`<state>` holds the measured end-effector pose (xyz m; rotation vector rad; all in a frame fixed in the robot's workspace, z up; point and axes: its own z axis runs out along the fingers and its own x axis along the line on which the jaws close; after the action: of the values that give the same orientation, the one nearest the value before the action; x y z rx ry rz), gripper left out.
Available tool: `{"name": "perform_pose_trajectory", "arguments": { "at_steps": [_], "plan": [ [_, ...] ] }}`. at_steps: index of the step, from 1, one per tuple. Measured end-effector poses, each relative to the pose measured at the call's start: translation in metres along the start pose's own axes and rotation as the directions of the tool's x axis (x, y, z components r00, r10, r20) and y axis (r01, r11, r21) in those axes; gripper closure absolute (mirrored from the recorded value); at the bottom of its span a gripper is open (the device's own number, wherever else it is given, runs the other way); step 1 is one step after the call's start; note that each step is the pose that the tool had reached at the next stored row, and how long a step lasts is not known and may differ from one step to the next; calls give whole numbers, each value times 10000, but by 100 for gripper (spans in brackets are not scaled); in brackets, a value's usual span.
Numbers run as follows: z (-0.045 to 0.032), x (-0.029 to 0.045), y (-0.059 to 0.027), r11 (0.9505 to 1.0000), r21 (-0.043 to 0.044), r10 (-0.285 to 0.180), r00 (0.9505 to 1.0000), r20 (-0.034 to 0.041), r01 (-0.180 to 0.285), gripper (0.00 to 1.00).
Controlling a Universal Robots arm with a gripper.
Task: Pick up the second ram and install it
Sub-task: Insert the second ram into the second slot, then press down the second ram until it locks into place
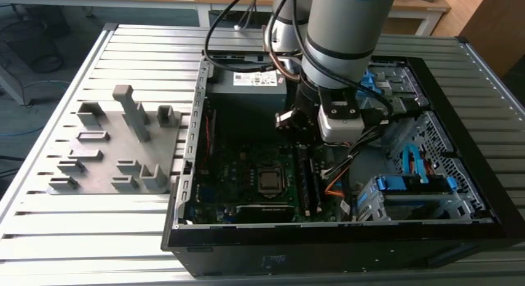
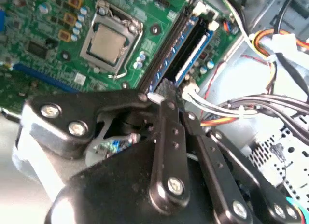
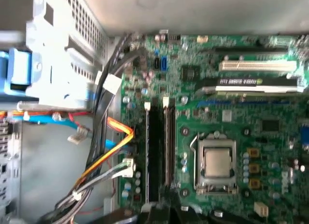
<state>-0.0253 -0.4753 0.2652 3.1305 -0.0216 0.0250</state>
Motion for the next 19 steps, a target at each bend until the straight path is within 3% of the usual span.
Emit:
{"name": "perform_pose_trajectory", "arguments": {
  "at_steps": [13, 19],
  "plan": [
    [-14, 0, 0, 10000, -2, 0, 10000, 1, 0, 90],
    [82, -2, -38, 10000, 23, 1, 10000, 1, -1, 90]
  ]
}}
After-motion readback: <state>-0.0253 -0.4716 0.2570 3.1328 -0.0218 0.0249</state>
